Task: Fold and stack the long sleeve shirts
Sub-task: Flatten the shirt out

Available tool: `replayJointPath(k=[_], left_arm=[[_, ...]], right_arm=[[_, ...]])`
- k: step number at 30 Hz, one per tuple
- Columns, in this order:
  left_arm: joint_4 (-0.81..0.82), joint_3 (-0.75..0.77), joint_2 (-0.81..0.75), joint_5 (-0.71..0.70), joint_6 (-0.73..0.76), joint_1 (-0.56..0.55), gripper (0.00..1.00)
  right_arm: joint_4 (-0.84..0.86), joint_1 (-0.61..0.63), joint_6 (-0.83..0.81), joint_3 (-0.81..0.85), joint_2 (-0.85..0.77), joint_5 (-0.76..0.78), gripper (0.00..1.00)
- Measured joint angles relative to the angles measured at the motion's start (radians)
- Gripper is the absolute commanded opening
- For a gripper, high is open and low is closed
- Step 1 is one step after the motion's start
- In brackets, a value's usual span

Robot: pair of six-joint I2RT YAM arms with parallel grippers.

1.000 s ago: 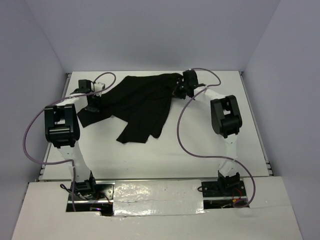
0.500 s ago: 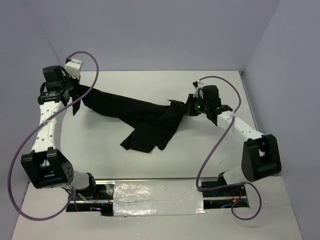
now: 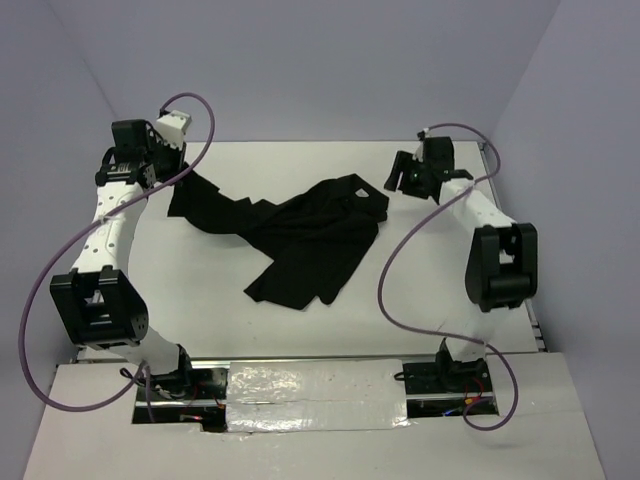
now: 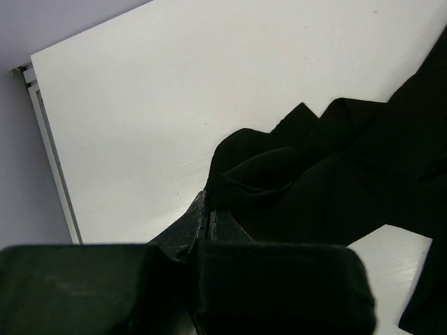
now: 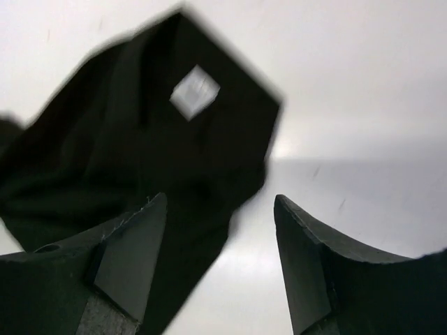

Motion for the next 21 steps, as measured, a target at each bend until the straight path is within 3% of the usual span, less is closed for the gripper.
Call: replayJointPath(k=[6,16,17,18,19,20,21], left_arm=[[-0.004,0.057,0.056,-0.029,-0.021,0.003,0.0],[0.024,0.309,0.322,-0.089,-0.096,0.003,0.0],[0.024,0.341,0.36,-0.104,-0.102,0.003,0.07],[0.025,0.374,0.401,-0.117,-0.105,0.003,0.32],[0.013,0.435,0.459,-0.137,-0.108,0.003,0.45],[0.005,0.485,0.509,-0.149,-0.108,0.003,0.59],[-0.013,0.54,0.557,-0.163,-0.112,0.003,0.64]], right_arm=[[0.02,0.193,0.053,-0.24,-0.206,0.079,0.74],[0.042,0.316,0.14,-0.168,0.003,0.14,0.76],[0.043,0.322,0.153,-0.165,0.012,0.143,0.76],[0.043,0.326,0.163,-0.163,0.017,0.15,0.76],[0.043,0.33,0.177,-0.159,0.022,0.154,0.74],[0.042,0.33,0.182,-0.153,0.029,0.155,0.64],[0.043,0.331,0.186,-0.145,0.037,0.156,0.52]])
